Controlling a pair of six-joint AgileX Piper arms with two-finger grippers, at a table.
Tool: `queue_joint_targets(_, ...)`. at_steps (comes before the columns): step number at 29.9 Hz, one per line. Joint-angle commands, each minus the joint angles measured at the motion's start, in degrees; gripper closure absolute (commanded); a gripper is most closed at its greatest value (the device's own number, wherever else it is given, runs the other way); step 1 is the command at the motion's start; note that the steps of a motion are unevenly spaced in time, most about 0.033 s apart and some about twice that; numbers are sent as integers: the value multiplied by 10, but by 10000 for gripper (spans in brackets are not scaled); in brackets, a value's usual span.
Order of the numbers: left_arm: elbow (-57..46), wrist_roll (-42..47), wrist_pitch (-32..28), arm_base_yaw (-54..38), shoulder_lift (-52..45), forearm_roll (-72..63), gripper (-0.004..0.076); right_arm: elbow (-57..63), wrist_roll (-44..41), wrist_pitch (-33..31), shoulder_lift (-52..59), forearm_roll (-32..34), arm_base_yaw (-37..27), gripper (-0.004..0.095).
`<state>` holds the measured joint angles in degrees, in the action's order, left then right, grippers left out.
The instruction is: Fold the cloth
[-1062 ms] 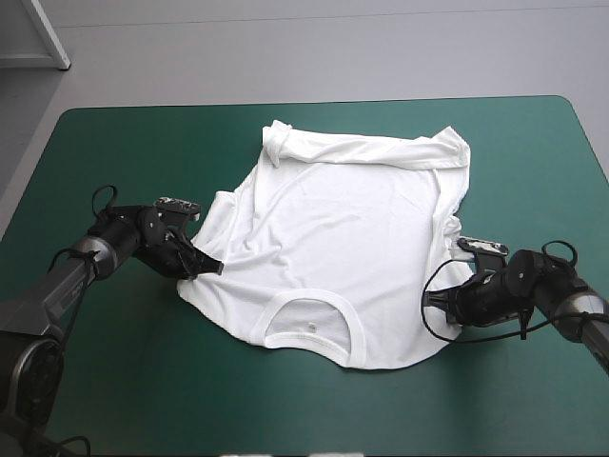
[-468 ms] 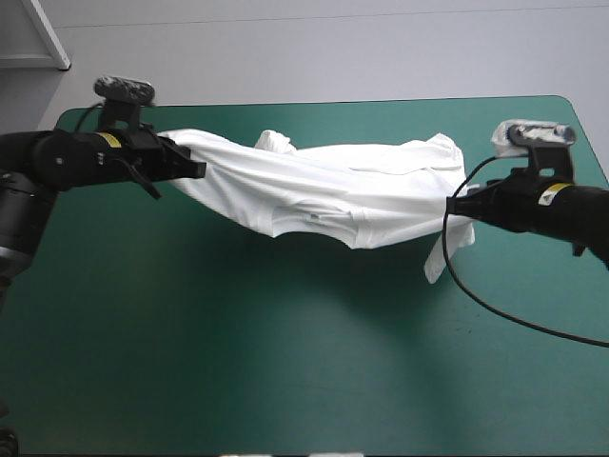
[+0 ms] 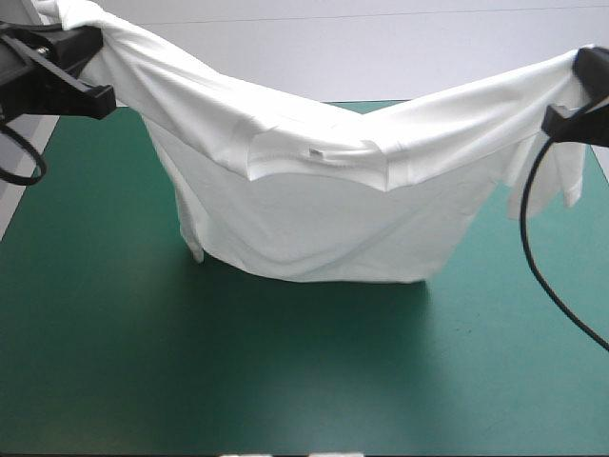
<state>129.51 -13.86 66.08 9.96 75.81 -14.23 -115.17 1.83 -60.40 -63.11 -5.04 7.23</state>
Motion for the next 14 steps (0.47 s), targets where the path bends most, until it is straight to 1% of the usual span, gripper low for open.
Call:
queue_joint_targets(1, 52, 0, -44, 2, -12, 9, 734, -66, -1, 47, 8, 40, 0, 922)
queue_joint_targets(4, 82, 0, -46, 2, -12, 11, 734, -97, -1, 51, 8, 56, 0, 922)
queue_joint_targets(9, 127, -7, -48, 2, -12, 11, 734, -129, 6, 63, 6, 57, 0, 922)
queue_joint_targets(14, 127, -15, -40, 2, -11, 12, 734, -133, 8, 85, 2, 61, 0, 922)
